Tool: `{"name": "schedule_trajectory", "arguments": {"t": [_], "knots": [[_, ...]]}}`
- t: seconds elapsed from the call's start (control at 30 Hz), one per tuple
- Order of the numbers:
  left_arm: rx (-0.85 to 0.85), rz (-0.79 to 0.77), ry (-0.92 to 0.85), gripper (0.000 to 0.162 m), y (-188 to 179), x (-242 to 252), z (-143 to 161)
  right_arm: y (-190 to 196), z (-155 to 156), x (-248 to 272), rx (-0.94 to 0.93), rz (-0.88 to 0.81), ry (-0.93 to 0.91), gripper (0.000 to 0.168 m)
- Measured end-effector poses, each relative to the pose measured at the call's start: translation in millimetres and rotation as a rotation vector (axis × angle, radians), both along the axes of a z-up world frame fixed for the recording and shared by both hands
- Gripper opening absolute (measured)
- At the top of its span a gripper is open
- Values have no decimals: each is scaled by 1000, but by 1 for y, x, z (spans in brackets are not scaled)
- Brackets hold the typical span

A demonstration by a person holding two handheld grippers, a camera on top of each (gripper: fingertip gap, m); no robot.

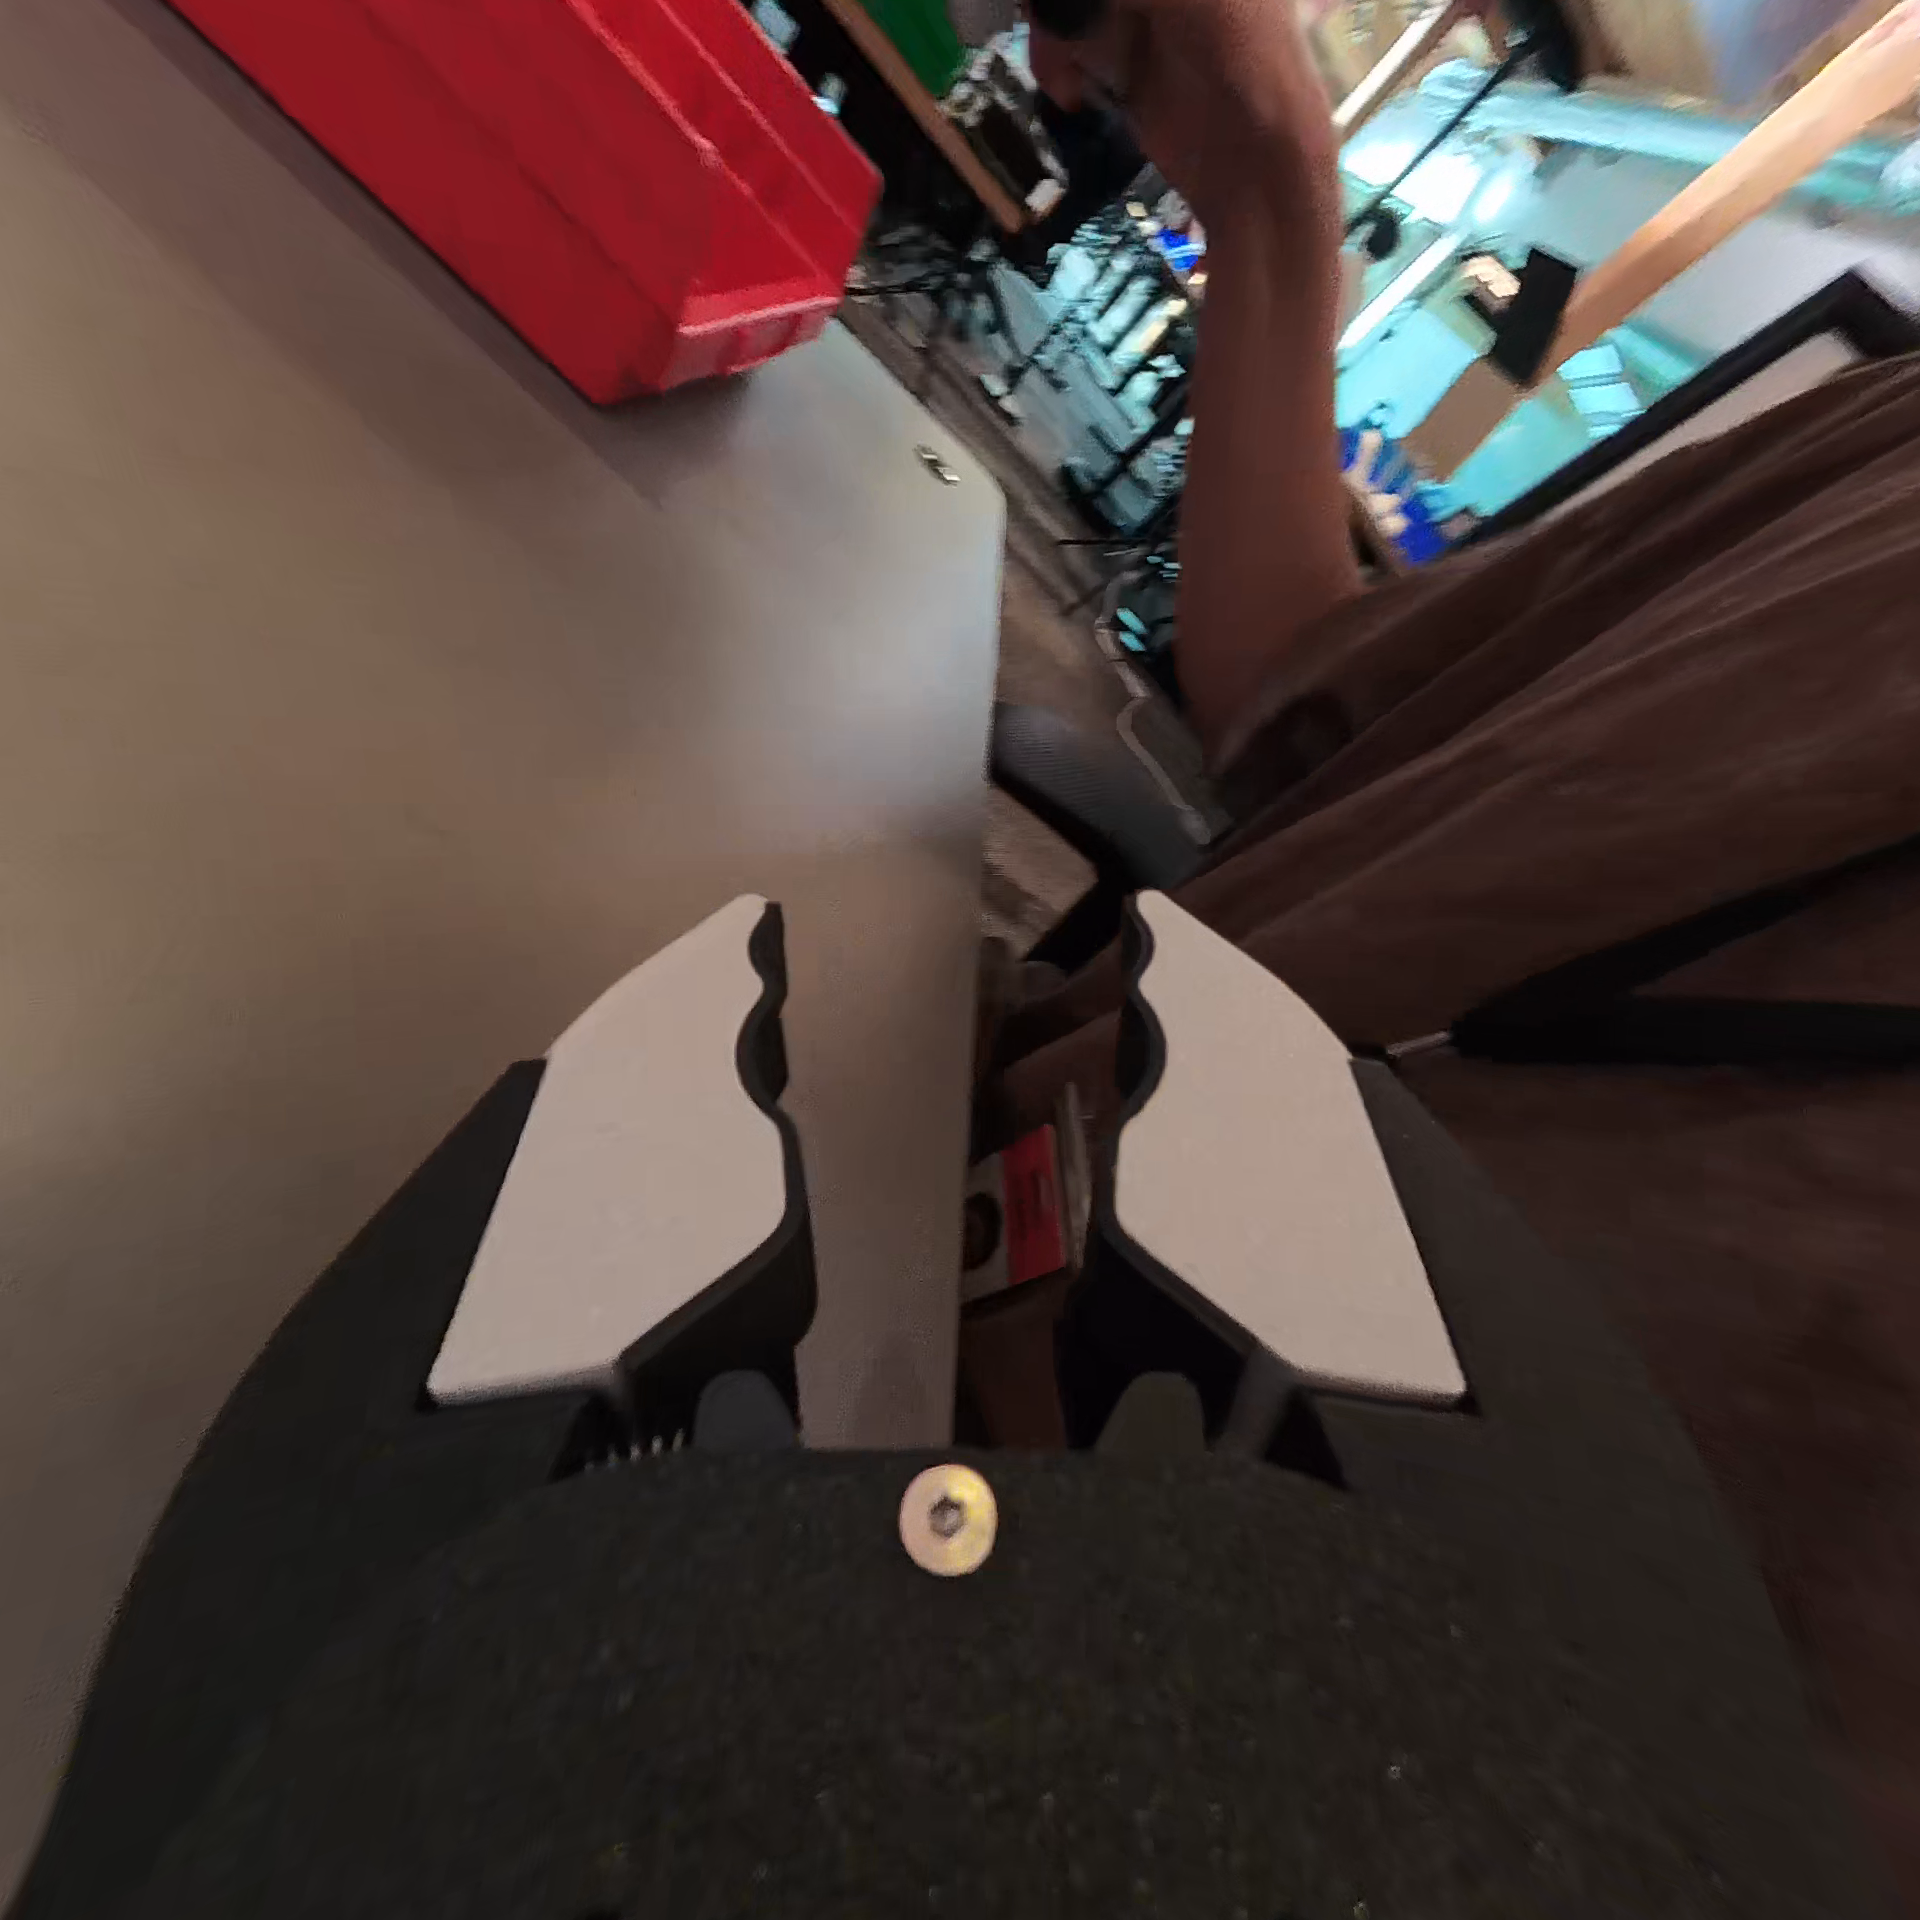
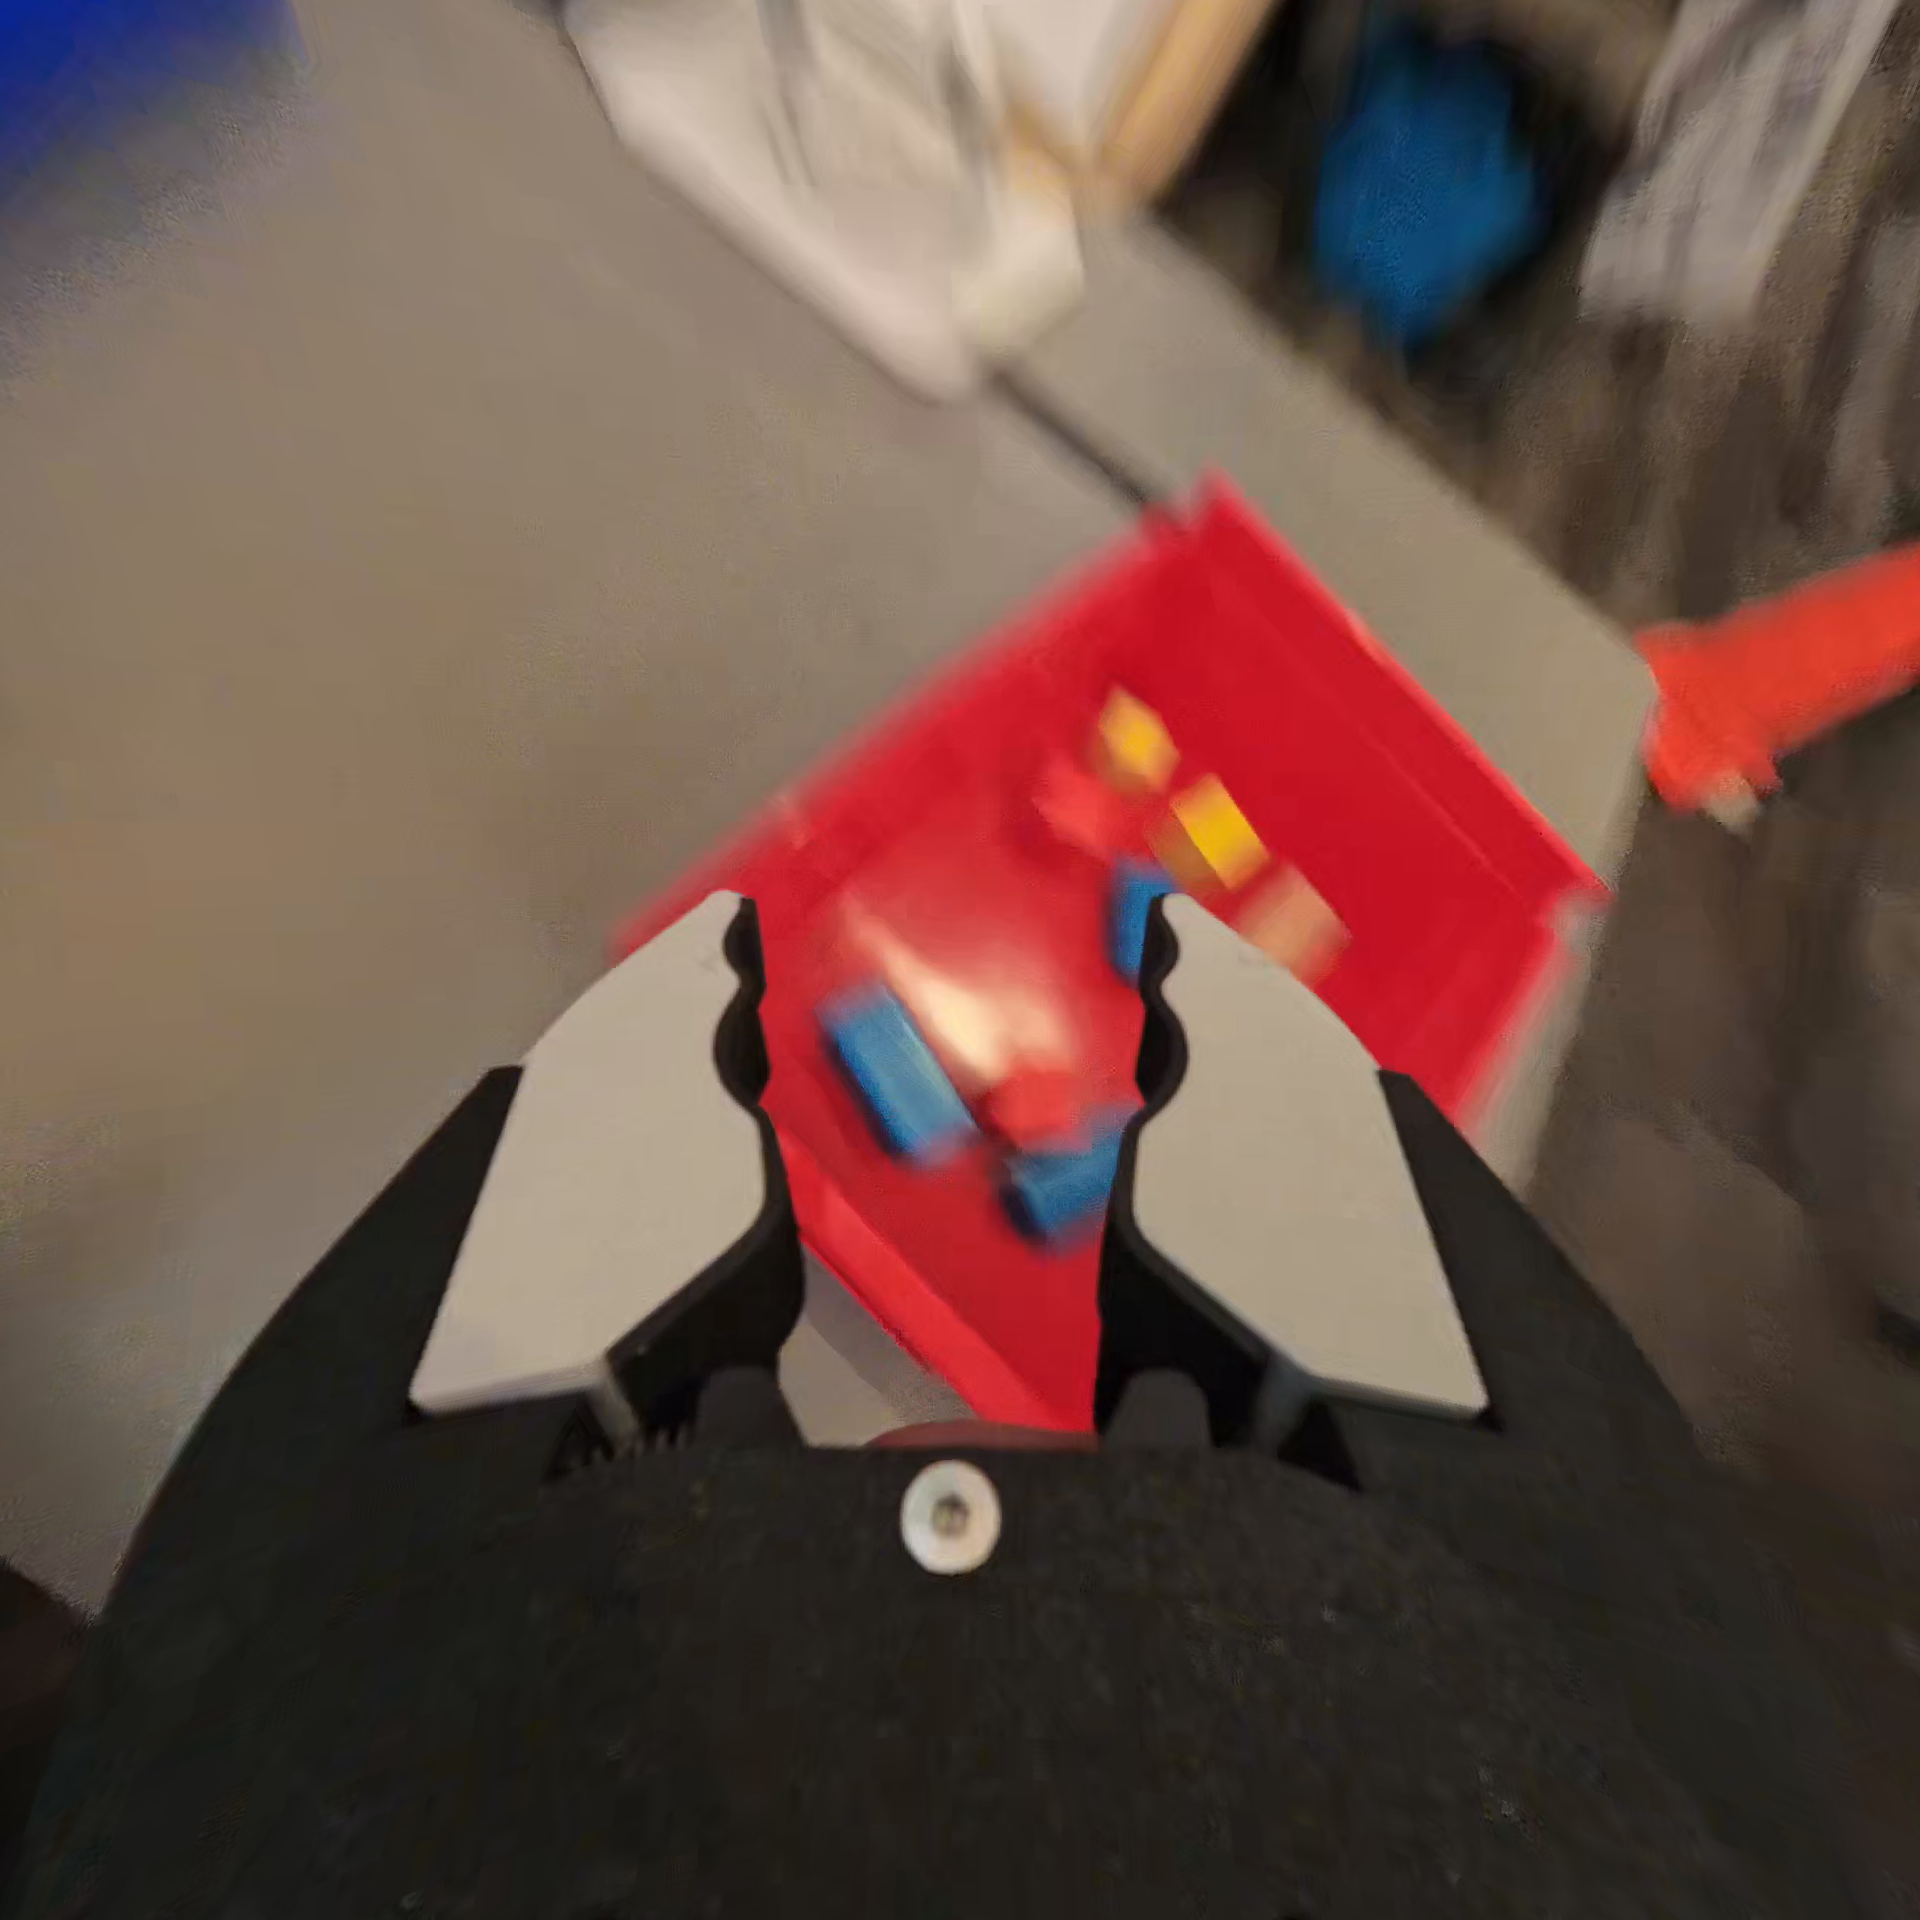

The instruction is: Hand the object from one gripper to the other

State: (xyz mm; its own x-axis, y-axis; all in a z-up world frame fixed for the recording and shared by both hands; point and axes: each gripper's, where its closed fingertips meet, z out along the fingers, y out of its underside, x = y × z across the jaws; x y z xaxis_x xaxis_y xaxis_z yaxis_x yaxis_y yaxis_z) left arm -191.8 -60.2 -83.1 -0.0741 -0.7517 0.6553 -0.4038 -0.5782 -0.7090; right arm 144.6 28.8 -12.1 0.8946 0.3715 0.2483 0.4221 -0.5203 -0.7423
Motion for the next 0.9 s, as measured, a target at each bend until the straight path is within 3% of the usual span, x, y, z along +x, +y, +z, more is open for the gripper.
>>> {"name": "schedule_trajectory", "arguments": {"t": [0.1, 0.17, 0.23, 0.4, 0.57, 0.63, 0.73, 0.9], "knots": [[106, 111, 53, 61, 16, -4, -10, -18, 13, -99, 317, 192, 414, 52], [142, 163, 76, 61, 23, -8, -14, -27, -3, -152, 380, 241, 630, 62], [185, 220, 88, 61, 28, -13, -17, -29, -29, -187, 384, 236, 707, 61], [274, 358, 106, 66, 35, -25, -20, -34, -60, -233, 408, 303, 617, 66], [244, 432, 87, 66, 40, -46, -7, -36, -66, -238, 376, 333, 642, 65], [291, 461, 164, 66, 53, -65, -4, -38, -66, -237, 369, 333, 661, 64], [453, 556, 383, 68, 96, -107, -1, -40, -72, -235, 341, 340, 651, 65], [612, 529, 610, 68, 182, -139, 4, -42, -71, -236, 338, 361, 656, 65]]}}
